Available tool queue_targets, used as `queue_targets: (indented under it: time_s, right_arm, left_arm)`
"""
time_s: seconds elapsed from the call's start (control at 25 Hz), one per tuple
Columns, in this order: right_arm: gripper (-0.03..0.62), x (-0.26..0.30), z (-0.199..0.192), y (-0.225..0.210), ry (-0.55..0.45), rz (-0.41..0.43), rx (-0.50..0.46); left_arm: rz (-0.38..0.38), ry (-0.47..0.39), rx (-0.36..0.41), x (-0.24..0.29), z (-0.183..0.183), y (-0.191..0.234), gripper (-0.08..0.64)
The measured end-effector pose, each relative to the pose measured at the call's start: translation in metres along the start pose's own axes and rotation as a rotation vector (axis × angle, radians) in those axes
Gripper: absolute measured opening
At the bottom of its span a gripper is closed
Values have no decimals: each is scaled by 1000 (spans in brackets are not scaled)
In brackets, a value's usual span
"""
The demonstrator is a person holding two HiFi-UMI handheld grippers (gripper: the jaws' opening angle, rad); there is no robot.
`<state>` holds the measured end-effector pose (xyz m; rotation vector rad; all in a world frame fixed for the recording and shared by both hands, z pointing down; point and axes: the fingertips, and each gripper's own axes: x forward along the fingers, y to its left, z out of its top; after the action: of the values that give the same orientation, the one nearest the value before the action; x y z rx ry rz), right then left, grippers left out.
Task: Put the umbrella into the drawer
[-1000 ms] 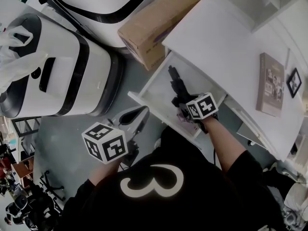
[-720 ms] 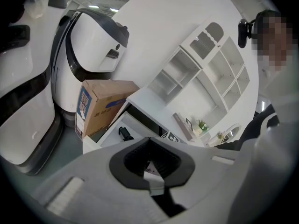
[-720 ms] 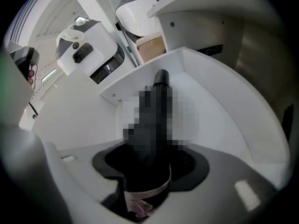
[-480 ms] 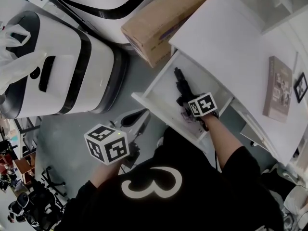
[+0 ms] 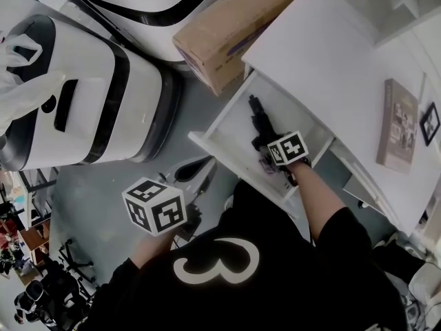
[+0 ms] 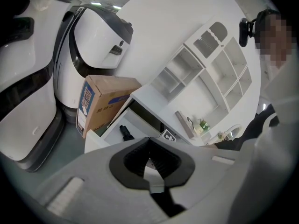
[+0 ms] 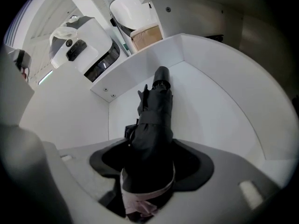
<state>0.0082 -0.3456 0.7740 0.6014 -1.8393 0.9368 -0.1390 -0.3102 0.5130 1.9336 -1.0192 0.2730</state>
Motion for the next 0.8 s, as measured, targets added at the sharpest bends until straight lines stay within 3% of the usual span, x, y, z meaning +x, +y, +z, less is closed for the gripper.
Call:
queue_targets:
  time_s: [0.2,0.36,0.48,0.64,0.8]
  right_arm:
    - [298,-11,2,4,-25,9,47]
    - [298,-42,17,10,-110,-6,33]
    - [298,-73,26,28,-174,38,16]
    - [285,-137,43,61,-317,80,-23]
    - [220,-211,52,101,-467,106,-91]
  left_arm:
    - [-12,-7,17,-4,0,-7,8]
    - [-28,-22,24,-8,0,-13,8]
    - [-35,-35,33,-15,0,-19,8]
    - [-64,-61,53,-23,0,-34,8]
    - [-99,-68,71,-30,-7,-52,8]
